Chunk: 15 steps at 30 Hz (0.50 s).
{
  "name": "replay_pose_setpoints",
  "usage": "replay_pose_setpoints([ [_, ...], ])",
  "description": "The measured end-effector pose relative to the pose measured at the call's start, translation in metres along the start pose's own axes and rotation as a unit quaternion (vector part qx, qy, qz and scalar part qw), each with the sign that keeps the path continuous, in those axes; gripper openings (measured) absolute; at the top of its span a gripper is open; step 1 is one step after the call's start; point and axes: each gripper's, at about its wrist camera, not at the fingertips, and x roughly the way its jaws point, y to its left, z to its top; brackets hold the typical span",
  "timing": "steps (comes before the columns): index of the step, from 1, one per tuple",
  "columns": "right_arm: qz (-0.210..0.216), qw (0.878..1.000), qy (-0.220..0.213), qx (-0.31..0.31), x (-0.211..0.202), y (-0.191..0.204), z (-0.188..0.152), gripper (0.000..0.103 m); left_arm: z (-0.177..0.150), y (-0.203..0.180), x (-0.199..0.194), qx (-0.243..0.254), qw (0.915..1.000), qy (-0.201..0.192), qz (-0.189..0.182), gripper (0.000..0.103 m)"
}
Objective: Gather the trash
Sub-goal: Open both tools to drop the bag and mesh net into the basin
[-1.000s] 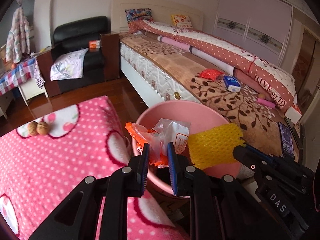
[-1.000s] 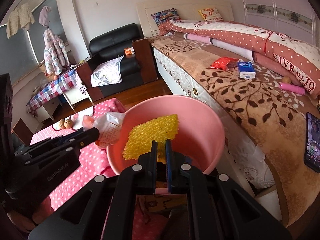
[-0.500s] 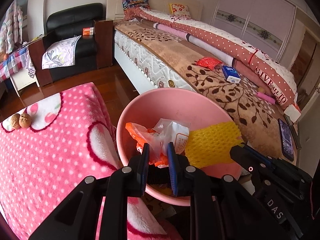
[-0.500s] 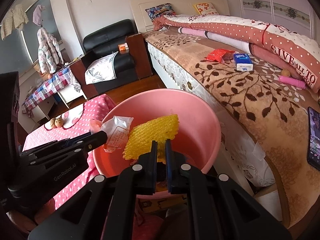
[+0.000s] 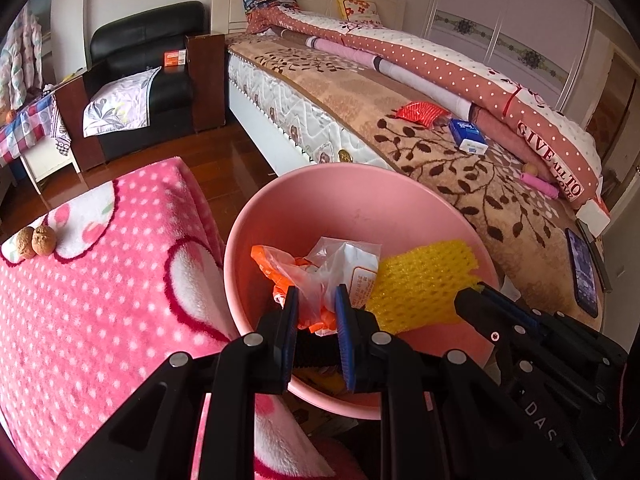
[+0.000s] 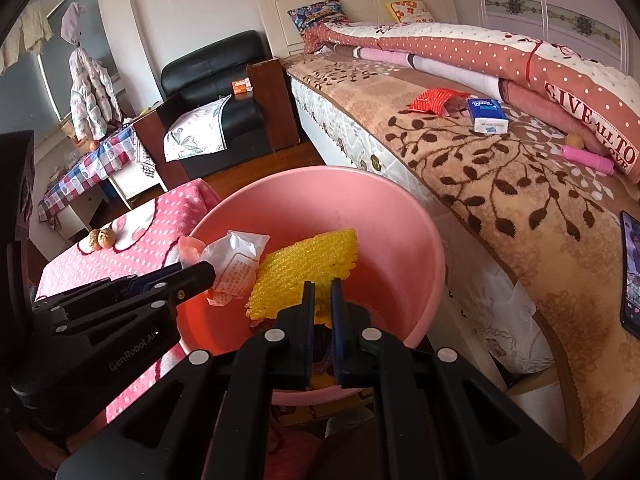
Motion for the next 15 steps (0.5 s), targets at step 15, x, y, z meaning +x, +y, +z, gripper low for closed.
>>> replay_pose_setpoints([
  [15,-0.001,1.000,0.008,0.008,0.0071,-0.0032,-0.0019,0.008,0.0013,0.0003,0.0044,-0.004,1.0000,0.000,0.001,0.020],
])
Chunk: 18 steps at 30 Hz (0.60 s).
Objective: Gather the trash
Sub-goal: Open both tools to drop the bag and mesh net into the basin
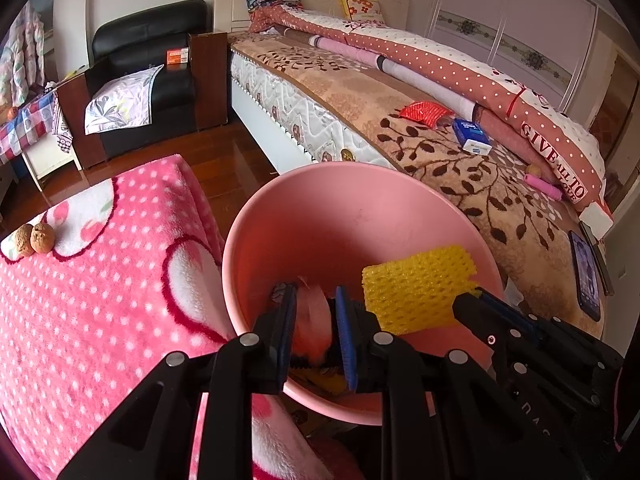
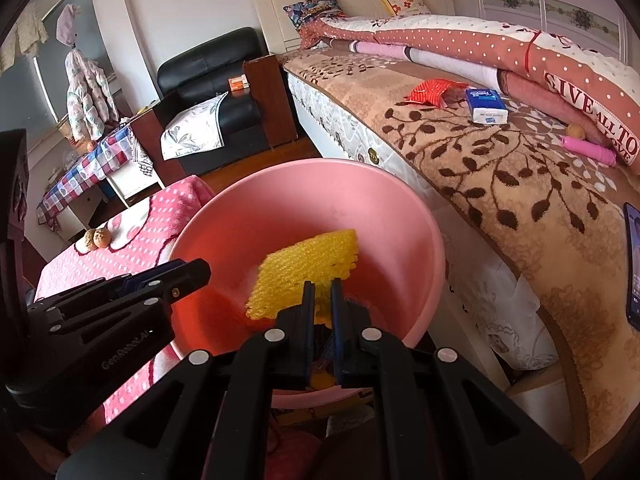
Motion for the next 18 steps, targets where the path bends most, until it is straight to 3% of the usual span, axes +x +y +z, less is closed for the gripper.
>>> replay_pose_setpoints([
  [12,0.007,1.000,0.012,0.010,0.001,0.000,-0.001,0.009,0.001,0.000,-0.016,0.006,0.9998,-0.017,-0.003,0.045],
  [18,0.016,1.000,0.011,0.004,-0.005,0.004,-0.002,0.018,0.001,0.003,-0.027,0.002,0.9996,-0.026,-0.003,0.052],
])
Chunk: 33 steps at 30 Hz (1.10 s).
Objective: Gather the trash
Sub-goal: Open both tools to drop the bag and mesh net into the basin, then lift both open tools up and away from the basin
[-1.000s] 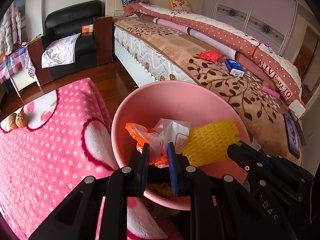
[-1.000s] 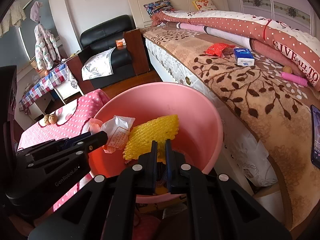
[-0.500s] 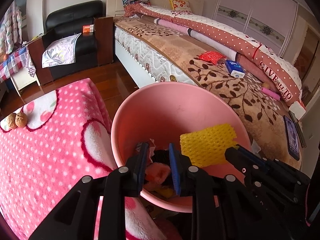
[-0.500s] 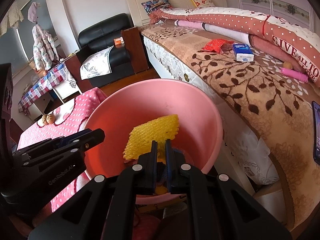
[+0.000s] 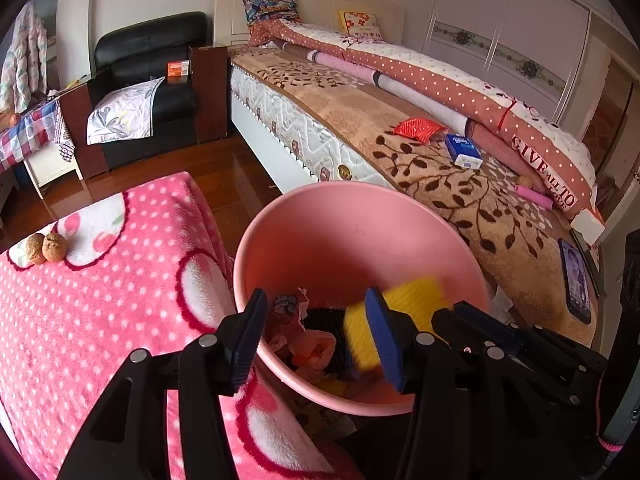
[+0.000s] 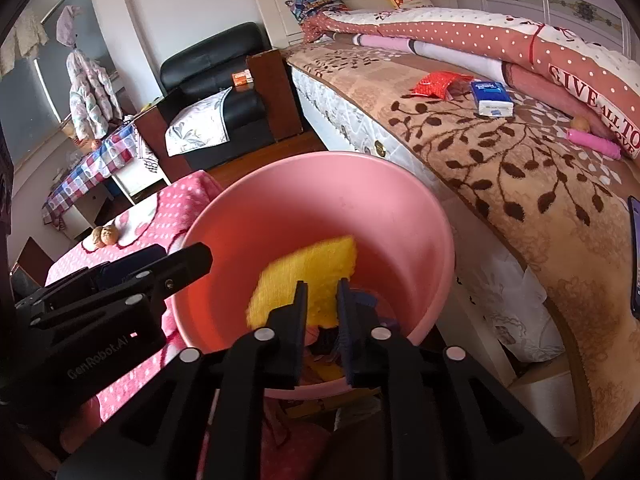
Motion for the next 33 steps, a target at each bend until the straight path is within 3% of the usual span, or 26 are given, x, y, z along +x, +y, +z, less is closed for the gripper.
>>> replay_pose_setpoints([
  [5,0.002,1.000,-0.005,-0.004,-0.009,0.003,-0.002,0.027,-0.001,0.003,-0.014,0.001,0.9999,-0.013,-0.003,0.055],
  [25,0.021,0.998,-0.051,-0.020,-0.050,0.030,-0.011,0.028,-0.017,0.006,-0.071,-0.008,0.9980,-0.062,0.009,0.055],
  [33,0.029,0.996,-0.074,-0.031,-0.066,0.046,-0.018,0.028,-0.024,0.008,-0.100,0.001,0.9949,-0.095,0.032,0.055],
])
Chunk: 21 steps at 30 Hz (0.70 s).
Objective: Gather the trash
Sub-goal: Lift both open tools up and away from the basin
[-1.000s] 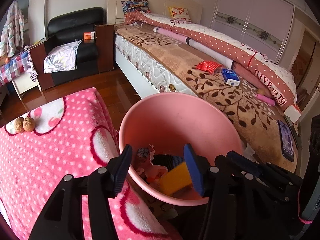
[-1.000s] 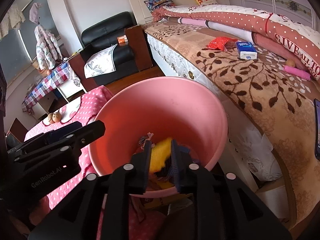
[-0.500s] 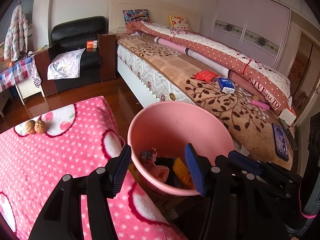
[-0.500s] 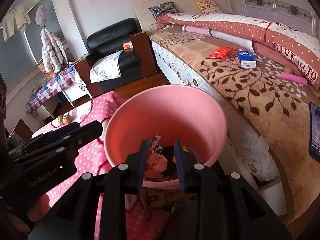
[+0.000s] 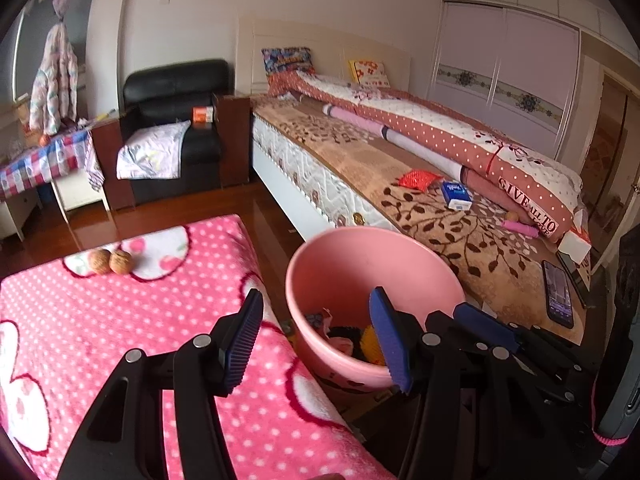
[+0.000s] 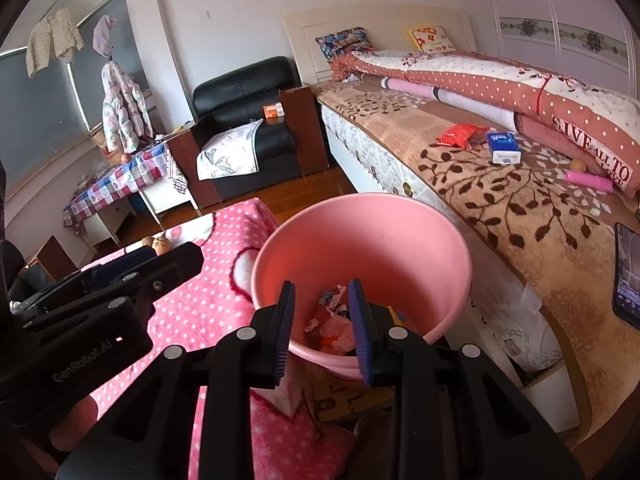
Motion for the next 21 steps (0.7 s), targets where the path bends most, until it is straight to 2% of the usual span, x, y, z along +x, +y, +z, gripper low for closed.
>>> replay_pose_setpoints([
  [6,0.004,1.000,-0.016,-0.006,-0.011,0.010,-0.003,0.028,-0.002,0.003,-0.021,0.002,0.9998,-0.019,0.003,0.055],
  [21,0.006,0.999,-0.036,-0.014,-0.027,0.030,-0.008,0.029,-0.011,0.022,-0.042,-0.021,0.9993,-0.031,0.009,0.054],
])
